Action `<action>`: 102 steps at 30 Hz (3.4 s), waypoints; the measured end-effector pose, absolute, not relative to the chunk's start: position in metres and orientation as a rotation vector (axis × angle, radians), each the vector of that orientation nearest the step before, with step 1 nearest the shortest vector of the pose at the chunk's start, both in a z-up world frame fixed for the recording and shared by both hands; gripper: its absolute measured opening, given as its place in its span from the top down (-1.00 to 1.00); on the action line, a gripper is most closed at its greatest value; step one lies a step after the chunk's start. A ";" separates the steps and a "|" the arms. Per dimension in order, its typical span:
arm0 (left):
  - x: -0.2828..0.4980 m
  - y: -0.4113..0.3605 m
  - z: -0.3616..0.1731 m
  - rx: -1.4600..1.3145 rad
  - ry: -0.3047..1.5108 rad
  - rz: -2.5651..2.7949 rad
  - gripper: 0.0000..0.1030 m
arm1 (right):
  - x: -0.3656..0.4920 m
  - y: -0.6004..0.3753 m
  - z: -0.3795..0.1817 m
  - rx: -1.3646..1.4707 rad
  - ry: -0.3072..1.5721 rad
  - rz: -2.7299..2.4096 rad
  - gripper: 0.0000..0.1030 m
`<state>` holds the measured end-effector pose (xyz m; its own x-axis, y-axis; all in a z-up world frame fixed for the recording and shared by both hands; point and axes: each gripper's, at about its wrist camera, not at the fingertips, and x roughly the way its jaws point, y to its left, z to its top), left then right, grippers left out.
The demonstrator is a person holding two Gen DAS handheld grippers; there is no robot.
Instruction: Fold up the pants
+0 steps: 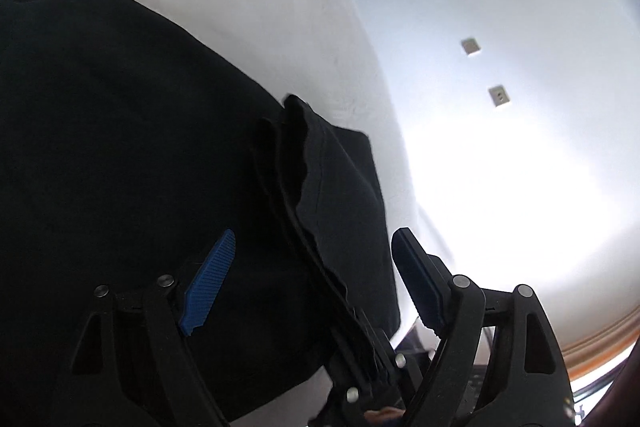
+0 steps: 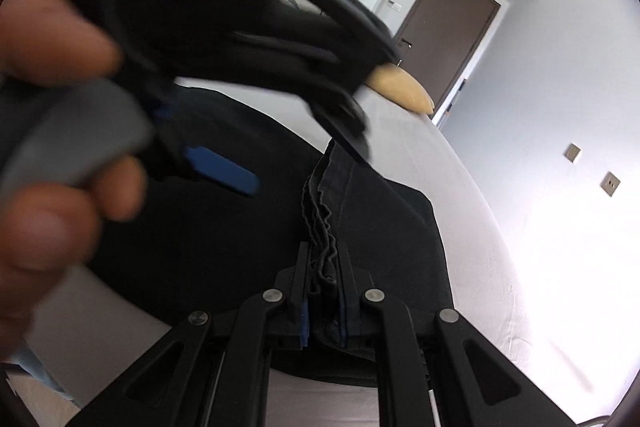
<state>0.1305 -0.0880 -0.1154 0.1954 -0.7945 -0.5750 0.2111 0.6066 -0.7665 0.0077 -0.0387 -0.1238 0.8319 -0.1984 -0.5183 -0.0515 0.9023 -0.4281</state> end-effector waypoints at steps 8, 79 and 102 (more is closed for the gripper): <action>0.138 -0.064 -0.119 -0.582 1.194 -0.745 0.62 | -0.004 0.003 -0.122 -0.489 0.585 0.025 0.77; 0.089 0.010 -0.141 0.300 0.918 -0.292 0.73 | 0.121 -0.245 -0.180 0.841 1.062 0.579 1.00; 0.088 0.016 -0.141 0.239 0.897 -0.300 0.73 | 0.046 -0.210 -0.177 0.698 1.036 0.477 1.00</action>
<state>0.0878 0.0155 -0.1414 0.5873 -0.1556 -0.7943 0.3534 0.9322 0.0787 0.0463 -0.2097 -0.1771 0.4406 0.6582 -0.6104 -0.0364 0.6925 0.7205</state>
